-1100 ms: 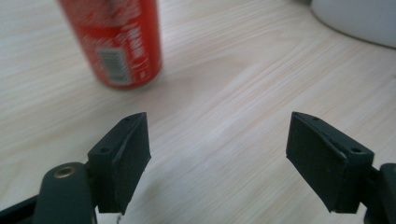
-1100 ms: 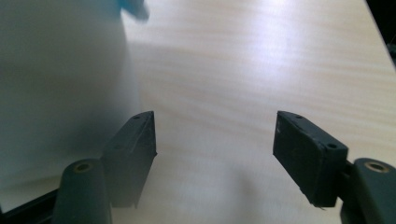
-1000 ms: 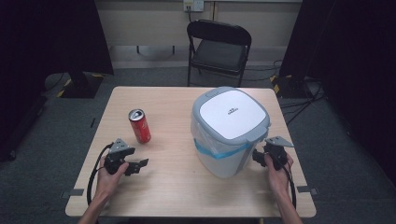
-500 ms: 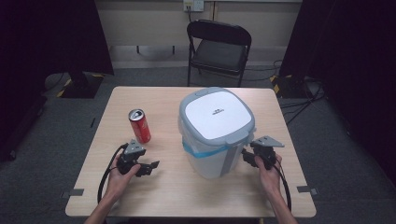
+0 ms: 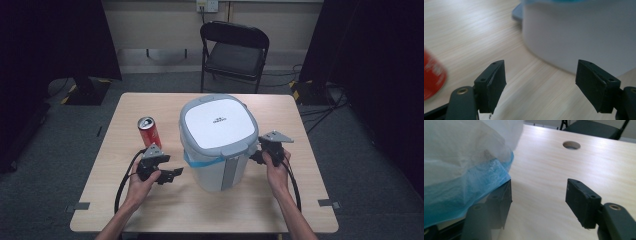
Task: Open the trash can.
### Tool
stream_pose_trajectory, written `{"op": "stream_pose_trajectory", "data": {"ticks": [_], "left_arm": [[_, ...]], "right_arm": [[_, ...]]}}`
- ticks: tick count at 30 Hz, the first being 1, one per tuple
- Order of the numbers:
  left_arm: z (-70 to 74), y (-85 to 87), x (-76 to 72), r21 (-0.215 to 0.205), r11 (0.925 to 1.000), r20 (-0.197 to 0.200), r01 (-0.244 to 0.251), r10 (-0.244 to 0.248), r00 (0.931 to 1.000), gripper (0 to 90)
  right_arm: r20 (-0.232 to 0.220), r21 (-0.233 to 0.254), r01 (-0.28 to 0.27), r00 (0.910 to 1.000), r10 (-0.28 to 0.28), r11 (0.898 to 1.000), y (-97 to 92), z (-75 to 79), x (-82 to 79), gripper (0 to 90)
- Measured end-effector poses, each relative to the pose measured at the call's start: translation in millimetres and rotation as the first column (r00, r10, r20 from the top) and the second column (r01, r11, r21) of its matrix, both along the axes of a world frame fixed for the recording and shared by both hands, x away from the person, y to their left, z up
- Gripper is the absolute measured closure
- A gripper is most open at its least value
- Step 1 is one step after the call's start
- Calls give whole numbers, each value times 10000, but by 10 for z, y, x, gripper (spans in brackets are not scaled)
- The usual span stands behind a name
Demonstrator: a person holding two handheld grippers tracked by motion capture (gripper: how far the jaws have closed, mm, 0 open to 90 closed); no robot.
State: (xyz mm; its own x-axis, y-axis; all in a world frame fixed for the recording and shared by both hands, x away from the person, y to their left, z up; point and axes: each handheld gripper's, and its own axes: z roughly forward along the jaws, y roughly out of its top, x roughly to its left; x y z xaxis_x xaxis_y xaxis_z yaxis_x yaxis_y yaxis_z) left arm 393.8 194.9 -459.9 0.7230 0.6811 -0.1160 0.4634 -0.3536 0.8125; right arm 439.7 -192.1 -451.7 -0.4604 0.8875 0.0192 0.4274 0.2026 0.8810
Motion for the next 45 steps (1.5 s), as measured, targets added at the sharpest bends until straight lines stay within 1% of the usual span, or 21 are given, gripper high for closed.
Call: {"op": "stream_pose_trajectory", "data": {"ticks": [2,4,6,7,9,12,17,18,21,23,25,27,31,34,36,37,38,39,42,44,45], "left_arm": [[9,-61,-4,-243,9997,83,36,-34,10000,239],[9,-103,-9,-229,9995,99,224,-222,9997,239],[10,-108,-30,4,9999,171,127,-127,9998,225],[7,-76,-29,-122,9996,46,236,-236,9997,213],[15,-8,-43,-257,9984,-34,513,-514,9987,265],[32,65,-83,-43,9984,-115,569,-569,9983,254],[-25,250,-187,-698,9949,-643,730,-775,9949,231],[-25,250,-187,-698,9949,-643,730,-775,9949,233],[-5,224,-257,-524,9966,-408,630,-652,9970,238],[-10,217,-256,-541,9972,-437,519,-543,9976,236],[-15,183,-246,-559,9972,-443,489,-514,9977,214],[-13,132,-231,-342,9986,-331,394,-405,9986,169],[-21,30,-228,-426,9973,-375,599,-615,9974,158],[-25,-36,-218,-443,9967,-413,683,-701,9967,144],[-24,-120,-212,-447,9965,-400,705,-723,9966,128],[-21,-202,-206,-231,9963,-171,823,-827,9964,123],[-21,-202,-206,-231,9963,-171,823,-827,9964,120],[-52,-289,-180,216,9966,-84,799,-797,9968,119],[-84,-308,-154,96,9954,-249,952,-949,9952,149],[-67,-263,-153,187,9974,-96,693,-691,9976,197],[-59,-222,-146,-9,9986,-148,538,-538,9984,235]], "right_arm": [[272,118,-128,9996,125,9998,40,35,48,498],[185,411,-428,9989,420,9982,74,49,78,546],[183,847,-1221,9925,1210,9889,115,41,80,613],[233,989,-1476,9890,1460,9841,134,42,71,625],[329,659,-1733,9846,1714,9827,186,43,48,653],[385,590,-2237,9744,2217,9729,280,50,2,789],[326,413,-2985,9542,2973,9535,405,72,-89,781],[326,413,-2985,9542,2973,9535,405,72,-89,781],[227,213,-2517,9677,2513,9676,445,69,-57,598],[54,-7,-1899,9818,1899,9818,382,68,-54,369],[-170,-131,-1785,9838,1783,9839,290,54,-110,216],[-448,-352,-1417,9891,1401,9893,210,36,-214,241],[-505,-868,-1003,9941,961,9912,90,-4,-514,213],[-504,-740,-1101,9930,1065,9912,48,-43,-664,210],[-537,-651,-1103,9928,1069,9918,35,-95,-860,240],[-627,-493,-1296,9900,1265,9903,32,-107,-907,199],[-786,-275,-1555,9851,1529,9875,31,-115,-947,164],[-778,-213,-1697,9828,1676,9853,42,-119,-976,171],[-601,-474,-1503,9872,1474,9875,102,-102,-1013,199],[-534,-611,-1307,9904,1275,9895,122,-81,-985,170],[-534,-709,-1306,9905,1270,9889,120,-78,-966,140]]}}
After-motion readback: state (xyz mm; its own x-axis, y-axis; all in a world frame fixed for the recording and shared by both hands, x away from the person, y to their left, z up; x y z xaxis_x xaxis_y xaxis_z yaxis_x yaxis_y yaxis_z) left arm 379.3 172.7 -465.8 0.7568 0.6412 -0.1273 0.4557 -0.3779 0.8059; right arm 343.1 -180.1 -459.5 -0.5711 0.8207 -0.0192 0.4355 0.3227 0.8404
